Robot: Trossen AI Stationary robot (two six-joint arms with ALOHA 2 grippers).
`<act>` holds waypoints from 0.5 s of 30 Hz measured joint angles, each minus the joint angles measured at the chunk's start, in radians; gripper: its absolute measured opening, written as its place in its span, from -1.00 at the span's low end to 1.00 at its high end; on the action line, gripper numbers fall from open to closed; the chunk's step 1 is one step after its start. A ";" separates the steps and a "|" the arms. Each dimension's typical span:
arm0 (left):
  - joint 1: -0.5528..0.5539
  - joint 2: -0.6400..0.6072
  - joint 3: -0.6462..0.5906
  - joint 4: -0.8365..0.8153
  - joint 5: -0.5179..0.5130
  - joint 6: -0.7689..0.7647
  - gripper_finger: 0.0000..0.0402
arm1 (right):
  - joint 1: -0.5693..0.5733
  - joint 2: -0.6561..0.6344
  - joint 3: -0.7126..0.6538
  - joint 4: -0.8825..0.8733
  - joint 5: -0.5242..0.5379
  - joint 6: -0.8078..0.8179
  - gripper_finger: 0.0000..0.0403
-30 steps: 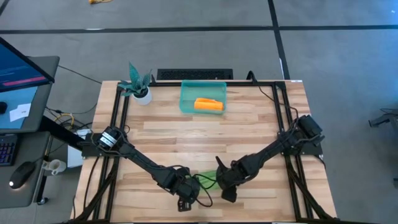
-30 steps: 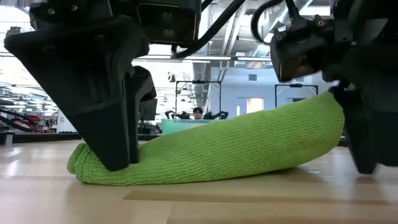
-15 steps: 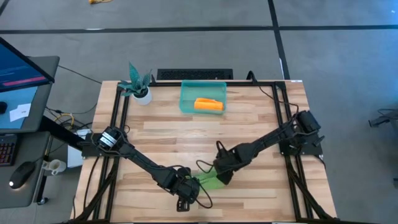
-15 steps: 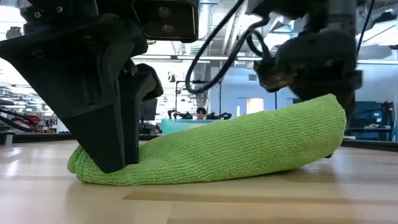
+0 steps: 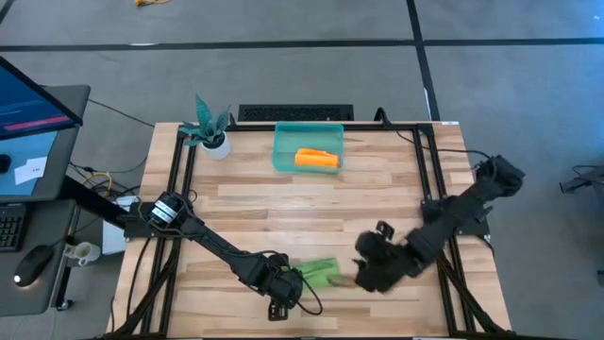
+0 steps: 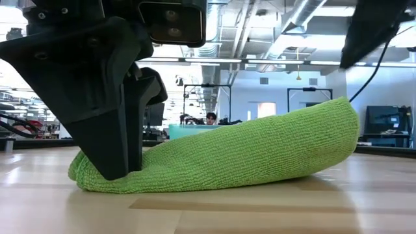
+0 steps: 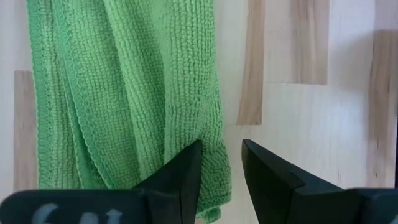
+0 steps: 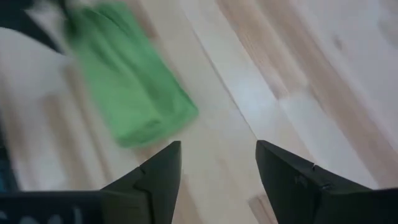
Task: Roll microfiber towels into tight, uniform cylinder then place into a basket
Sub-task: Roll the green microfiber cloth
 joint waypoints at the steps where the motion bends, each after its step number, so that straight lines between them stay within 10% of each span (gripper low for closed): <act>1: 0.000 0.000 0.000 0.000 0.000 -0.006 -0.44 | 0.037 -0.009 0.000 0.013 0.051 0.000 0.14; 7: 0.000 0.000 0.000 0.000 0.001 -0.021 -0.44 | 0.200 0.035 0.000 0.181 0.274 -0.106 0.14; 15: 0.000 0.000 0.000 0.001 0.015 -0.036 -0.44 | 0.192 0.155 0.000 0.465 0.217 -0.405 -0.28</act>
